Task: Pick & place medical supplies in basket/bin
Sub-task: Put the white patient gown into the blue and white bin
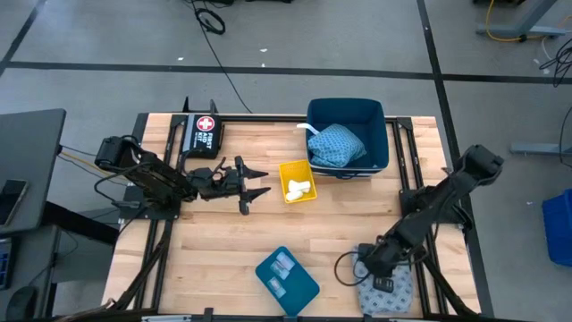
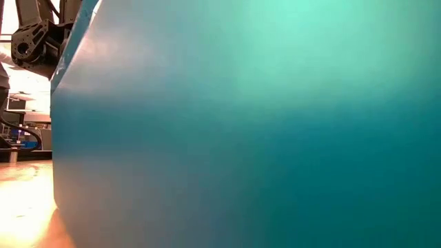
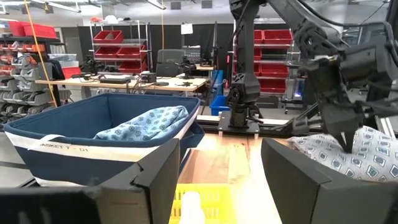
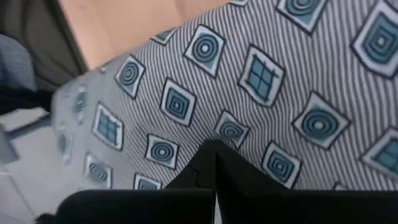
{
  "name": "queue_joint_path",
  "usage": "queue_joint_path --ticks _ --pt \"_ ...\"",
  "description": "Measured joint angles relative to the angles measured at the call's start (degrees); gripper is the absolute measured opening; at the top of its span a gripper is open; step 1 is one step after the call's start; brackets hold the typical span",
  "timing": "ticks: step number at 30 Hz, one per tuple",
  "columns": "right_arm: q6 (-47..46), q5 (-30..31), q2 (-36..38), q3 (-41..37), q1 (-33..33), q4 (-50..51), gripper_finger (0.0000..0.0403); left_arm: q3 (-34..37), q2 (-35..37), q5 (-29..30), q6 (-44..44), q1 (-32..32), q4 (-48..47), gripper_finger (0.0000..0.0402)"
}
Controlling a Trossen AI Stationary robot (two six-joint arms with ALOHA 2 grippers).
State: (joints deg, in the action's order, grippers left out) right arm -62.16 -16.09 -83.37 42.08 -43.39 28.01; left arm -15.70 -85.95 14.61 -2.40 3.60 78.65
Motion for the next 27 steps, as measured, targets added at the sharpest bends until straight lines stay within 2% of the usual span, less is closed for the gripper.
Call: queue_joint_path --ticks 5,9,14,19,24,27 --pt "6.72 4.04 -4.38 0.28 2.56 -2.31 0.0000 0.00 0.00 0.00 -0.02 0.00 0.02 0.0213" --pt "12.96 13.68 -4.86 0.33 5.90 -2.80 0.0000 0.00 0.00 0.00 -0.04 0.00 0.04 0.0213" --pt "22.50 21.69 -4.81 0.25 11.29 -1.98 0.0000 0.00 0.00 0.53 -0.15 0.00 0.04 0.0213" --pt "30.89 33.23 -4.94 0.11 18.05 0.55 0.0000 0.00 0.00 1.49 -0.46 0.00 0.02 0.0213" --pt "34.30 47.81 -5.19 -0.22 23.07 3.01 0.0000 0.00 0.00 1.49 -0.45 0.00 0.02 0.0213" --pt "36.47 52.70 -4.76 -0.26 24.25 3.05 0.0000 0.00 0.00 1.50 -0.43 0.01 0.02 0.0213"
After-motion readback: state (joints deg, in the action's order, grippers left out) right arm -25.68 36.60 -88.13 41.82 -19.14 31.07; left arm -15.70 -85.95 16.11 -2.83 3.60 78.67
